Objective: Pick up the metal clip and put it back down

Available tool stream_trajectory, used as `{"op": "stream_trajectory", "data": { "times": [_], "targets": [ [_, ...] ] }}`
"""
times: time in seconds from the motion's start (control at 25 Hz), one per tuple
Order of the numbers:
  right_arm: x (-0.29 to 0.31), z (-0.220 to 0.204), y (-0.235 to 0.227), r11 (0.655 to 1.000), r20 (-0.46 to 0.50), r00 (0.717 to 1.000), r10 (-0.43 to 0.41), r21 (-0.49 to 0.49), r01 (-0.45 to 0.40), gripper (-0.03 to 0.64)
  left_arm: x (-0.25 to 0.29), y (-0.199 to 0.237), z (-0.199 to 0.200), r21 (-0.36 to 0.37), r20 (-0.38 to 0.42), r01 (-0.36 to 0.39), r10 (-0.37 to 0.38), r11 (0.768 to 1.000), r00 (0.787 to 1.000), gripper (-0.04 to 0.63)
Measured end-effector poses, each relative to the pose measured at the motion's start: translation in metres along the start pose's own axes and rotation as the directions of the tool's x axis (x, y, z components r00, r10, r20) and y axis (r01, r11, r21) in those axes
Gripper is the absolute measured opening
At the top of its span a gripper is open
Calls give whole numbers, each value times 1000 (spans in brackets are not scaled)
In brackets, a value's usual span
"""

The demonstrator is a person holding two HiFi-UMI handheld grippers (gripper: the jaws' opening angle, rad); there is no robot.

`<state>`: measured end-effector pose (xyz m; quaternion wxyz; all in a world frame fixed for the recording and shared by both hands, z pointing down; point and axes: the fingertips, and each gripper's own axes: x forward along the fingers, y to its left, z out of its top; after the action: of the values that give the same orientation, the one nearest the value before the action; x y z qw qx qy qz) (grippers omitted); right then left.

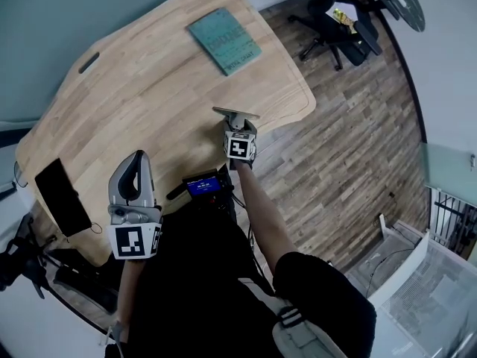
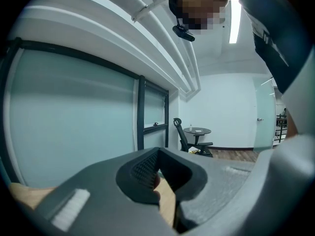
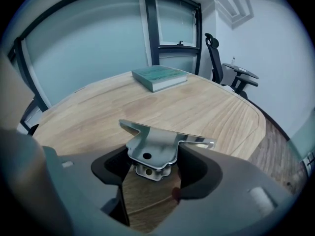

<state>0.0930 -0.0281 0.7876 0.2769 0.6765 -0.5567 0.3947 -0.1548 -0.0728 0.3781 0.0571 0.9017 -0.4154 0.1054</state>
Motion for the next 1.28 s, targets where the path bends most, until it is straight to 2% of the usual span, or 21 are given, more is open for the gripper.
{"op": "stream_trajectory", "data": {
  "times": [0.4,0.68,1.0,1.28],
  "targets": [
    [-15,3,1,995,10,996,85,-50,-85,301,-2,-8,2,0,11,-7,7,1000,1000,0],
    [-29,29,0,985,78,986,147,-100,-139,299,1,-13,4,-14,19,-19,19,1000,1000,0],
    [-64,84,6,966,183,958,221,-178,-188,297,6,-20,11,-15,45,-29,30,999,999,0],
    [-104,128,18,947,285,916,284,-233,-221,282,10,-20,19,-14,72,-44,45,999,996,0]
  ]
}}
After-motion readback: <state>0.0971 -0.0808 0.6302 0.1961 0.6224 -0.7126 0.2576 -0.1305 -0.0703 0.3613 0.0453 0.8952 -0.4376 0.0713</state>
